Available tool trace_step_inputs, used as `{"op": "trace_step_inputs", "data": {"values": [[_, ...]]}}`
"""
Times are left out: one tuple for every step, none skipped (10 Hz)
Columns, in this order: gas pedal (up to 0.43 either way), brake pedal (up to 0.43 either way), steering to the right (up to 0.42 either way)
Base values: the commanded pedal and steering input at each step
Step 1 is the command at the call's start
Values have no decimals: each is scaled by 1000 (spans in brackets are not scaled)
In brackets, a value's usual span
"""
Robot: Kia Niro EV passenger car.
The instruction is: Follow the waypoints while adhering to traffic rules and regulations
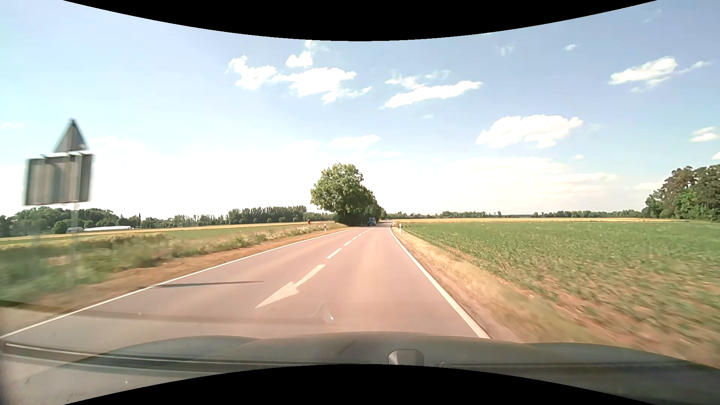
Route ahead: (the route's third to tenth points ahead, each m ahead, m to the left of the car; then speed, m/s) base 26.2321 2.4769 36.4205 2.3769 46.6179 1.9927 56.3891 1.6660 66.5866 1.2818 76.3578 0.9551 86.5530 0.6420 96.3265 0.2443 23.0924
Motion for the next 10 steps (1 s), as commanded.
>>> {"op": "trace_step_inputs", "data": {"values": [[248, 6, 0], [248, 6, 0], [248, 6, 1], [248, 6, 2], [248, 6, 2], [260, 6, 2], [260, 6, 2], [260, 6, 2], [260, 6, 2], [260, 6, 2]]}}
